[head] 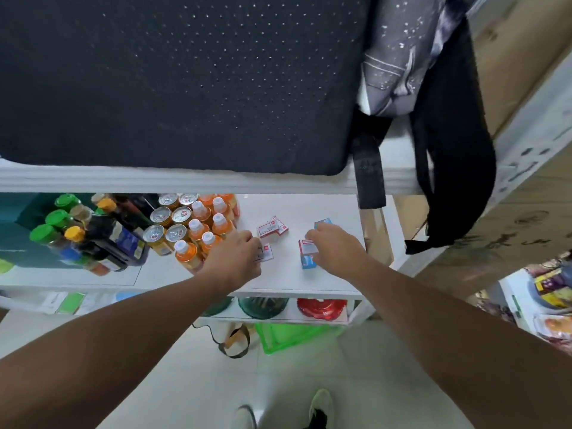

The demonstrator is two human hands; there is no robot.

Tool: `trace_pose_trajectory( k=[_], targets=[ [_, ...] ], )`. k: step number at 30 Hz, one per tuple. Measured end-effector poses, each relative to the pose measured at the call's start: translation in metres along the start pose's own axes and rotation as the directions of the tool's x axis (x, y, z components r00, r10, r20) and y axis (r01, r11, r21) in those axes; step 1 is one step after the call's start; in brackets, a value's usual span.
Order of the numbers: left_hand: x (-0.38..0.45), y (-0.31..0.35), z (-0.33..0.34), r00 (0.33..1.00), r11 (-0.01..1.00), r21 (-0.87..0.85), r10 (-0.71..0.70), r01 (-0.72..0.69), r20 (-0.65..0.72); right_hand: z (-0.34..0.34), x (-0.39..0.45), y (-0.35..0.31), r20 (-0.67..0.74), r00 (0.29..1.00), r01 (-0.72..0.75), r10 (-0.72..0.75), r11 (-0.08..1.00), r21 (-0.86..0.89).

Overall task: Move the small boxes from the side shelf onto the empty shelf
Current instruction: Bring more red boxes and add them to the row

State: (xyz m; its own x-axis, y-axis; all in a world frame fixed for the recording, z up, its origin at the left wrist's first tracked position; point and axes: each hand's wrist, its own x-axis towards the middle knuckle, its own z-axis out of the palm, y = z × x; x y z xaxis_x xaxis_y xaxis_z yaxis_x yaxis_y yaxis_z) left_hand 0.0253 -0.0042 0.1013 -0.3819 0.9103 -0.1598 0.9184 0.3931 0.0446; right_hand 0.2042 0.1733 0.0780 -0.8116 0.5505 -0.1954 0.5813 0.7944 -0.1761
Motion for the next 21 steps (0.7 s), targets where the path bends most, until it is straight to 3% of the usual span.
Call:
trace_pose_trajectory(
  k=[10, 21],
  targets=[
    [-0.021, 0.016, -0.022, 0.977, 0.978, 0.035, 0.209, -0.208, -0.038, 0.002, -0.083, -0.021, -0.073, 0.978, -0.196, 0.194, 0.980, -0.021],
    [-0.070, 0.035, -0.006, 0.881, 0.881, 0.003, 0.472, -0.472, 0.019, 0.021, -0.203, -0.068, -0.020, 0.898, -0.437, 0.439, 0.897, 0.065]
  ],
)
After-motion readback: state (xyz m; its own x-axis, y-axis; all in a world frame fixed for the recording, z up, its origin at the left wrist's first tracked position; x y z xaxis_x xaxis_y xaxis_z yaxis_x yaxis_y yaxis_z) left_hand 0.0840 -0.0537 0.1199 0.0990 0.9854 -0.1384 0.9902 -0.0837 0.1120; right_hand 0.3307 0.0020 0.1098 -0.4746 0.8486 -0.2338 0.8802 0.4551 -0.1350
